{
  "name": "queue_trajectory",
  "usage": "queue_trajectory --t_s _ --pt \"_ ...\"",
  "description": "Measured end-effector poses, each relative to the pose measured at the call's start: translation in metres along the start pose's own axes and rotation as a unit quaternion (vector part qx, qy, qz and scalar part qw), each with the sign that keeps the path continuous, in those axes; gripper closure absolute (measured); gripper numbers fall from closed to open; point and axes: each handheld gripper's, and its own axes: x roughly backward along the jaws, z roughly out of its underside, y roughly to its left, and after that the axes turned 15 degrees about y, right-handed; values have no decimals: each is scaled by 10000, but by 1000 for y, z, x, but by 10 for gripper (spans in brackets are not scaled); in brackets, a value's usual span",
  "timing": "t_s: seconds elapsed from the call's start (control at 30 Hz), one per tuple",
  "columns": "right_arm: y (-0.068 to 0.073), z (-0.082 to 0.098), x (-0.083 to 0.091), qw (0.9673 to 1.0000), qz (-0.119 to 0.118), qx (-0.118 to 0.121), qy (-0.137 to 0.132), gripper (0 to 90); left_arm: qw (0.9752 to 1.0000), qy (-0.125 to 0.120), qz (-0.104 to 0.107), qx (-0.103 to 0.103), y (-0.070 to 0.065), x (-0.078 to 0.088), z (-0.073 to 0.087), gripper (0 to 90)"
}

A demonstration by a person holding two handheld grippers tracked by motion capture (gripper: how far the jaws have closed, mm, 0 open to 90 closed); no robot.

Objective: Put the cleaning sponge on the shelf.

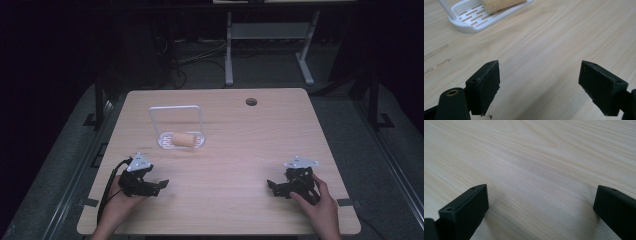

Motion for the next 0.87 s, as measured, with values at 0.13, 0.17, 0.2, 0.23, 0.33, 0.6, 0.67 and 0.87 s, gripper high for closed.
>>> queue_trajectory --t_s 0.13,0.17,0.2,0.23,0.33,0.6,0.67,0.87 --pt "0 0 0 10000 -1 1 -1 0 10000 -18 -22 26 -1 0 9 162" --pt "0 0 0 10000 0 1 -1 0 10000 -13 -23 24 -1 0 11 160" --pt "0 0 0 10000 -1 0 0 0 10000 -6 -25 31 -1 0 13 160" --pt "0 0 0 10000 -1 1 -1 0 10000 14 -14 51 0 -1 15 160" --pt "0 0 0 10000 0 0 0 0 10000 42 5 82 0 -2 21 158" --pt "0 0 0 10000 -8 -6 -5 0 9997 216 15 104 0 -9 36 148" --pt "0 0 0 10000 -6 -4 -4 0 9996 260 -4 81 1 -10 37 148" --pt "0 0 0 10000 -6 -9 13 0 9998 183 -70 -23 0 -12 39 142"
